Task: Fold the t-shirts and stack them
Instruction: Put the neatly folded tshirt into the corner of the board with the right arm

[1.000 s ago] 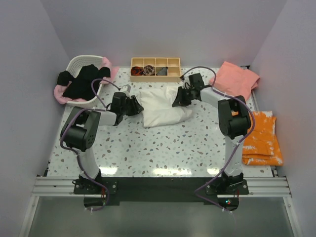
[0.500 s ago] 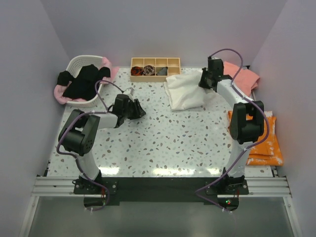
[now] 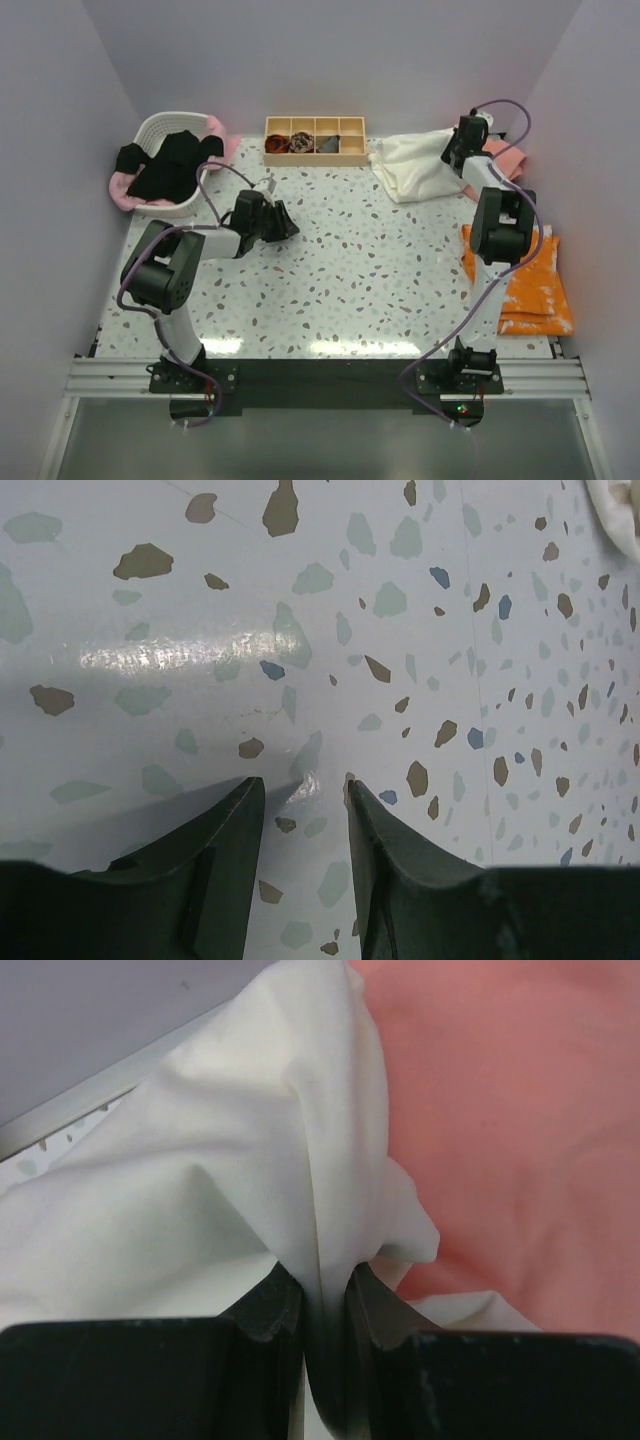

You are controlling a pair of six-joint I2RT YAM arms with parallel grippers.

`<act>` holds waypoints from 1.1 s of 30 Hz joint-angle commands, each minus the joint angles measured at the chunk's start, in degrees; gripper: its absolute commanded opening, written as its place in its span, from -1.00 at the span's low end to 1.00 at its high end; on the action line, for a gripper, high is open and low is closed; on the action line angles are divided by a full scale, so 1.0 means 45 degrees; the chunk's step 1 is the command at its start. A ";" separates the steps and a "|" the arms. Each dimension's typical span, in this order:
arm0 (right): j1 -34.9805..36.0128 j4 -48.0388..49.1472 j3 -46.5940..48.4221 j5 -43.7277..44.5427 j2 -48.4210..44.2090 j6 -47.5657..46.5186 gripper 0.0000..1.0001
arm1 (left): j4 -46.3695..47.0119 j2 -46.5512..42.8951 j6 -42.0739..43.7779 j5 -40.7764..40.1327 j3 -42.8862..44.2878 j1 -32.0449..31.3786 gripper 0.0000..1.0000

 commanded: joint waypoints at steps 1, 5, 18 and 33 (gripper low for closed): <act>-0.0617 0.2819 0.0853 0.0935 -0.0235 0.0003 -1.00 | 0.0137 0.0383 0.0095 0.0204 0.0664 -0.0055 -0.13; -0.0909 0.4474 -0.0317 0.1600 -0.0664 0.0330 -1.00 | 0.0098 0.0656 0.0056 0.0243 0.0879 -0.0075 -0.13; -0.3291 0.7605 -0.3190 0.2676 -0.2071 0.1973 -1.00 | -0.0020 0.0813 -0.0002 0.0223 0.1269 -0.0114 -0.13; -0.4113 0.8329 -0.3777 -0.0602 -0.2306 0.1974 0.10 | -0.0039 0.1067 -0.0042 0.0497 0.1406 -0.0172 -0.13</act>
